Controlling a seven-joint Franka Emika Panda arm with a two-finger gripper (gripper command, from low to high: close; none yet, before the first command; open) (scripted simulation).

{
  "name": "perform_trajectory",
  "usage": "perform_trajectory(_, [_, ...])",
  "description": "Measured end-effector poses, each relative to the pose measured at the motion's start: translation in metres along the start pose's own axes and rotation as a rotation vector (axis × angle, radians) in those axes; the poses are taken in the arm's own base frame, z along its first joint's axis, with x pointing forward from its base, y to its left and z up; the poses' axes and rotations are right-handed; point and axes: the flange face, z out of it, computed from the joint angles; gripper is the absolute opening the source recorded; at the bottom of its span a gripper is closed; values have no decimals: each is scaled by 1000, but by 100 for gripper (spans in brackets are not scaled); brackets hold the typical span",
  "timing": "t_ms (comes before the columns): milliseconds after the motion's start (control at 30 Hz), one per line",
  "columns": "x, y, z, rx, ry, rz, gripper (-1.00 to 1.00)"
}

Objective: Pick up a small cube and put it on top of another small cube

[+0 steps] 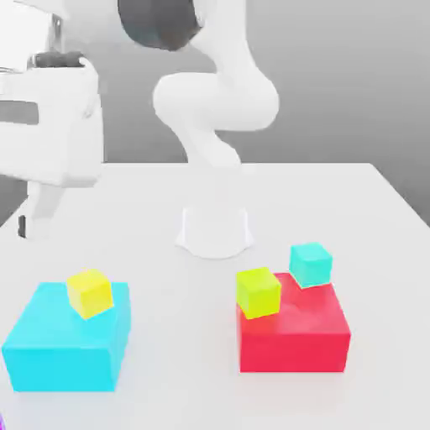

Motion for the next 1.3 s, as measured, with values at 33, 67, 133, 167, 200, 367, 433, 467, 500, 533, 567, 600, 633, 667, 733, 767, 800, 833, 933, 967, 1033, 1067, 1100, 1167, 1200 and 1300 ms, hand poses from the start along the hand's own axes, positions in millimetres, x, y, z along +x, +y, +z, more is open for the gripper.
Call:
perform_trajectory(33, [6,2,17,-21,-7,24,0])
perform_trajectory(67, [12,6,35,-42,-15,49,0])
perform_trajectory(133, [23,14,70,-84,-29,99,0])
perform_trajectory(167, [29,19,88,-106,-37,126,0])
perform_trajectory(200, [35,25,105,-127,-44,153,0])
perform_trajectory(367, [62,66,192,-231,-80,292,0])
perform_trajectory(433, [65,79,225,-254,-88,323,0])
perform_trajectory(467, [64,84,242,-258,-89,328,0])
perform_trajectory(500, [63,89,258,-260,-90,330,0])
perform_trajectory(533, [61,93,271,-261,-90,332,-100])
perform_trajectory(567, [61,93,271,-261,-90,332,-100])
perform_trajectory(600, [61,93,271,-261,-90,332,-100])
perform_trajectory(633, [61,92,271,-260,-90,332,-100])
perform_trajectory(667, [61,92,271,-260,-90,332,-100])
perform_trajectory(733, [60,95,278,-260,-90,333,-100])
perform_trajectory(767, [61,93,274,-261,-91,333,-100])
perform_trajectory(800, [63,91,264,-261,-91,333,-100])
perform_trajectory(833, [64,87,251,-261,-91,333,-100])
perform_trajectory(933, [53,75,210,-259,-96,271,-100])
perform_trajectory(967, [40,71,199,-257,-100,217,-100])
perform_trajectory(1033, [12,64,177,-253,-109,99,-100])
perform_trajectory(1067, [-3,62,166,-251,-114,38,-100])
perform_trajectory(1100, [-18,60,156,-248,-120,-23,-100])
perform_trajectory(1167, [-47,60,135,-242,-130,-145,-100])
perform_trajectory(1200, [-62,61,126,-239,-136,-206,-100])
perform_trajectory(1300, [-110,65,97,-225,-155,-400,-100])
